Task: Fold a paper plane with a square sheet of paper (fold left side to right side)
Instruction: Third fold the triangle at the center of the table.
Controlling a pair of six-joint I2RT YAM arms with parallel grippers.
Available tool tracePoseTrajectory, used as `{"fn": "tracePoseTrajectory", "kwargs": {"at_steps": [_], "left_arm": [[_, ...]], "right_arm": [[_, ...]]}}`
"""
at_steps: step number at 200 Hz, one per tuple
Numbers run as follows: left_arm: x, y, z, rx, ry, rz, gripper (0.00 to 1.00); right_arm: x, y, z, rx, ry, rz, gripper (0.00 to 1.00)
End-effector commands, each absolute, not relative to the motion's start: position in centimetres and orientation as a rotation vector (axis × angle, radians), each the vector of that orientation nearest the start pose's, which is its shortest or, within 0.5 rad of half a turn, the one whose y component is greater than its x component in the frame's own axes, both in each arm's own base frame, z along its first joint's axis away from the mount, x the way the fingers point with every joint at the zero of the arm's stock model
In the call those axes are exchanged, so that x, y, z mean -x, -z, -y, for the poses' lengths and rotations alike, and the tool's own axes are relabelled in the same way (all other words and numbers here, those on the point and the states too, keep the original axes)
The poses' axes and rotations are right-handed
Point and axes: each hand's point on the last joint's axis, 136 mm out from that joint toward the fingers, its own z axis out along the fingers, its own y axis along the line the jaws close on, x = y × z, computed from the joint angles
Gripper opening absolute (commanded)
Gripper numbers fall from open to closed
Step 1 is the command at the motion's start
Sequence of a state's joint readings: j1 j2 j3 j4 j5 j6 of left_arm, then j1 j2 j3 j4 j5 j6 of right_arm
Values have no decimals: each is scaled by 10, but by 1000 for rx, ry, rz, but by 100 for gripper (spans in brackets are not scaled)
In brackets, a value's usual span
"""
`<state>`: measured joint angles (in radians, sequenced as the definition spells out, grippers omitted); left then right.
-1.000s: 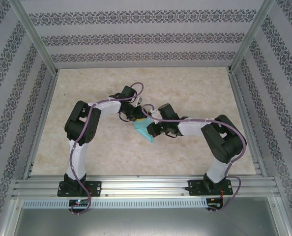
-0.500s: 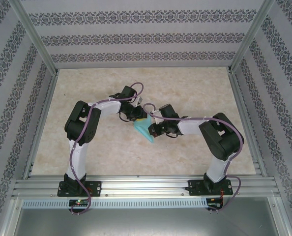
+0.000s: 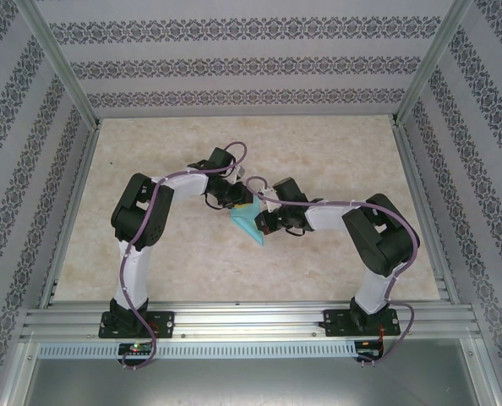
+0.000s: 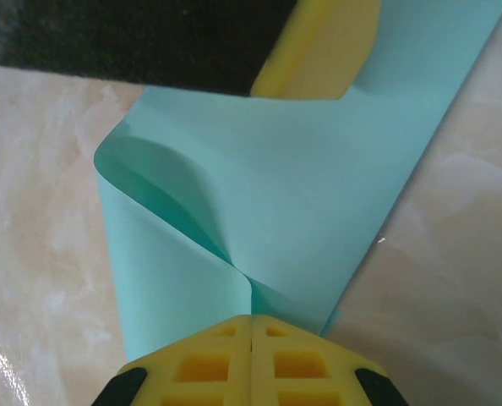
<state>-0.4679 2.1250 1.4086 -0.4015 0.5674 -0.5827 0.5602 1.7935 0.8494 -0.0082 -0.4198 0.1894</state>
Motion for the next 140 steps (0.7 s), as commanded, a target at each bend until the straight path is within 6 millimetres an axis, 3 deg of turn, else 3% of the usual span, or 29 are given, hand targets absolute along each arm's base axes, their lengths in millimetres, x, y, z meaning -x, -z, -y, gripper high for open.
{"fn": "tracePoseTrajectory", "kwargs": {"at_steps": [1,140], "left_arm": [[-367,8,288,-28,920,-2965,31],[-367,9,289,-30,921,-2964,31]], "right_arm": [[-317,-25,-273,639,-790,-2506,0],[-314,-8,-269,648,-748,-2578,0]]}}
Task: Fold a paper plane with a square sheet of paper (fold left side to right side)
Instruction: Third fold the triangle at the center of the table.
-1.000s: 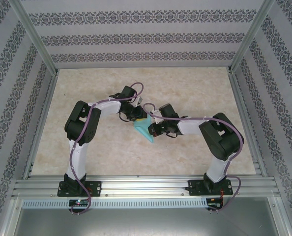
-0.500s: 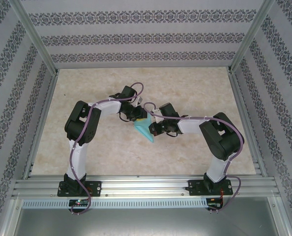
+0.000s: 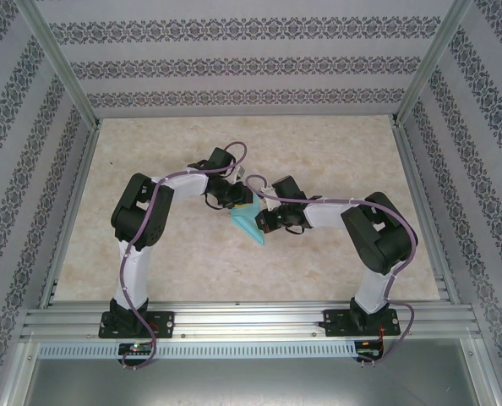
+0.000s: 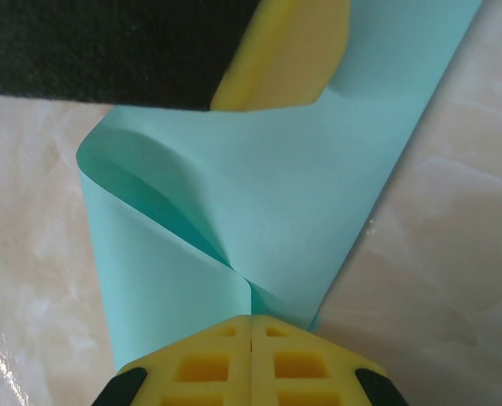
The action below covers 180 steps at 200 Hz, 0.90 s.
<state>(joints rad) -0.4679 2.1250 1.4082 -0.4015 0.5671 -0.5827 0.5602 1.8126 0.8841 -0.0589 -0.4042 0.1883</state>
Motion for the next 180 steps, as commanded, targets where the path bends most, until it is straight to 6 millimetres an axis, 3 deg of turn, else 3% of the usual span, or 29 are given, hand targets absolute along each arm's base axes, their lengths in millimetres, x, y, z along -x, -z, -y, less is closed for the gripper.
{"fn": "tracePoseTrajectory", "kwargs": {"at_steps": [1,47,139,180], "left_arm": [[-366,9,289,-31,920,-2964,31],[-368,-1,292,-39,947,-2944,34],[-404,-67,291,-64,1035,-2823,53],[-400,-86,286,-54,1059,-2792,51]], "right_arm": [[-314,-8,-269,648,-749,-2578,0],[-307,1,-265,655,-725,-2629,0],[-294,15,-265,717,-682,-2677,0],[-294,15,-265,728,-677,-2679,0]]}}
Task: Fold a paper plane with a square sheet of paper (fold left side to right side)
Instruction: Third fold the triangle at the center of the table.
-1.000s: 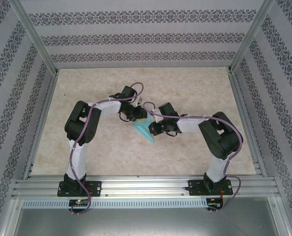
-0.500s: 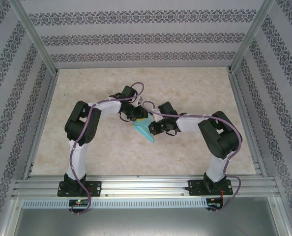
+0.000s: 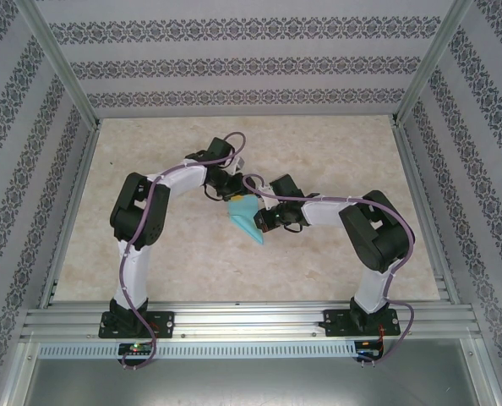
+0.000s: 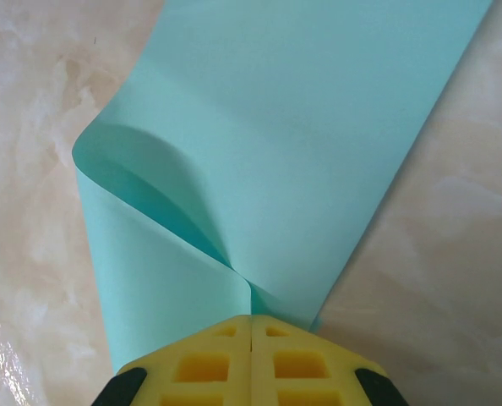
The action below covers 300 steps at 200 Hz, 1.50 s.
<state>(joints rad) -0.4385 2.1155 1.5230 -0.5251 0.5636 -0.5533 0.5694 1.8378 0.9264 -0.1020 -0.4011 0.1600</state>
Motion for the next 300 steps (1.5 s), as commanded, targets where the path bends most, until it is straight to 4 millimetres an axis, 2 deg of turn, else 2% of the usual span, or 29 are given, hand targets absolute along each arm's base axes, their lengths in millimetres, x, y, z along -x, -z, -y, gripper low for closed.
{"fn": "tracePoseTrajectory", "kwargs": {"at_steps": [1,39,74,92,126,155,253,284,300], "left_arm": [[-400,-86,286,-53,1060,-2791,50],[-371,-101,291,-35,1246,-2739,34],[-348,-105,302,-64,1343,-2743,30],[-337,-92,306,-61,1331,-2789,29],[-330,-64,299,20,1285,-2838,28],[-328,-55,299,29,1283,-2848,27],[-322,-15,283,62,1114,-2945,27],[-322,-5,280,75,1081,-2964,26],[-321,0,278,78,1064,-2979,26]], "right_arm": [[-294,15,-265,728,-677,-2679,0],[-293,17,-265,740,-673,-2683,0],[-293,18,-265,740,-670,-2686,0],[-293,19,-265,741,-667,-2689,0],[-292,21,-264,744,-661,-2695,0],[-292,21,-263,754,-652,-2698,0],[-292,24,-260,754,-626,-2715,0],[-294,21,-261,753,-631,-2705,0],[-298,12,-263,738,-643,-2686,0]]}}
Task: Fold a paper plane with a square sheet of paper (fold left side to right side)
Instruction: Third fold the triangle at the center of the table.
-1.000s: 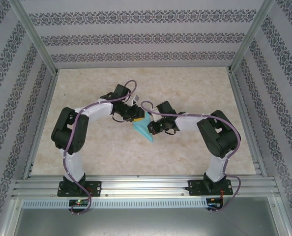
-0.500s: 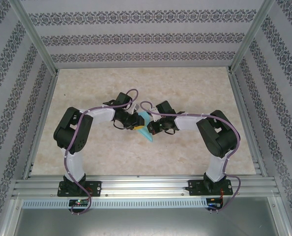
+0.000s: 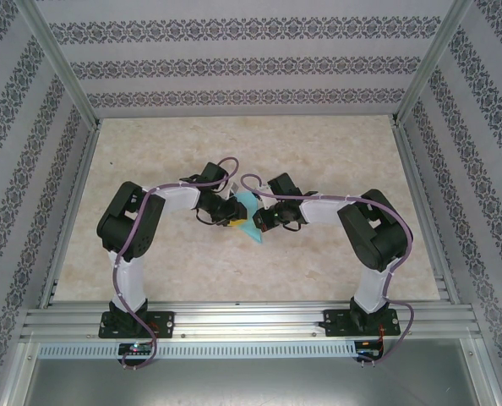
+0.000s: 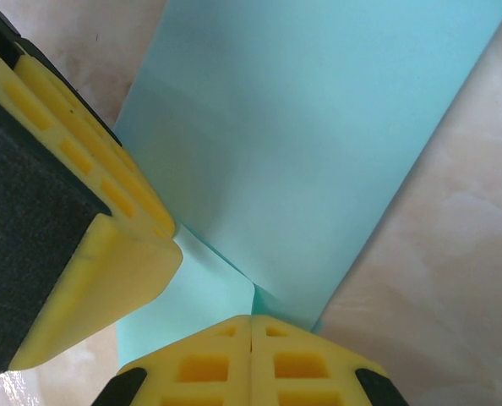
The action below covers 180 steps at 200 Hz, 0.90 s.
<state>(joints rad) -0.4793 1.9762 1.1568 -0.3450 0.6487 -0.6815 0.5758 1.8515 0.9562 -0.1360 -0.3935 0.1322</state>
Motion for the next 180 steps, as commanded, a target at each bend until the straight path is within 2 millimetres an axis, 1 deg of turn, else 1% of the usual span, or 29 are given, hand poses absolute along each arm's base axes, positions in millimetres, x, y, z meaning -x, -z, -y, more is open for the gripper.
{"fn": "tracePoseTrajectory", "kwargs": {"at_steps": [1,8,21,48,63,80,100,125,137,154,169,180], "left_arm": [[-321,0,278,77,1063,-2980,26],[-320,3,277,79,1053,-2989,26],[-318,8,275,87,1038,-3001,26],[-316,14,273,97,1017,-3015,26],[-316,16,272,102,1017,-3017,25],[-317,16,273,104,1018,-3014,25],[-318,14,273,103,1021,-3007,25],[-319,11,274,98,1025,-3003,25],[-319,10,274,96,1023,-3001,25],[-320,10,274,98,1022,-3002,25],[-321,10,275,100,1022,-3000,25],[-320,10,275,98,1022,-3000,25]], "right_arm": [[-298,11,-264,737,-645,-2683,0],[-302,5,-265,726,-653,-2667,0],[-308,-9,-264,694,-665,-2637,4],[-319,-45,-258,624,-683,-2562,19],[-318,-60,-253,595,-692,-2533,25],[-312,-71,-249,583,-704,-2520,29],[-296,-78,-253,579,-805,-2512,30],[-271,-89,-273,597,-1014,-2493,29],[-262,-90,-283,615,-1079,-2490,29],[-255,-84,-292,643,-1106,-2509,29],[-255,-79,-296,660,-1105,-2525,29],[-255,-71,-299,673,-1100,-2550,28]]}}
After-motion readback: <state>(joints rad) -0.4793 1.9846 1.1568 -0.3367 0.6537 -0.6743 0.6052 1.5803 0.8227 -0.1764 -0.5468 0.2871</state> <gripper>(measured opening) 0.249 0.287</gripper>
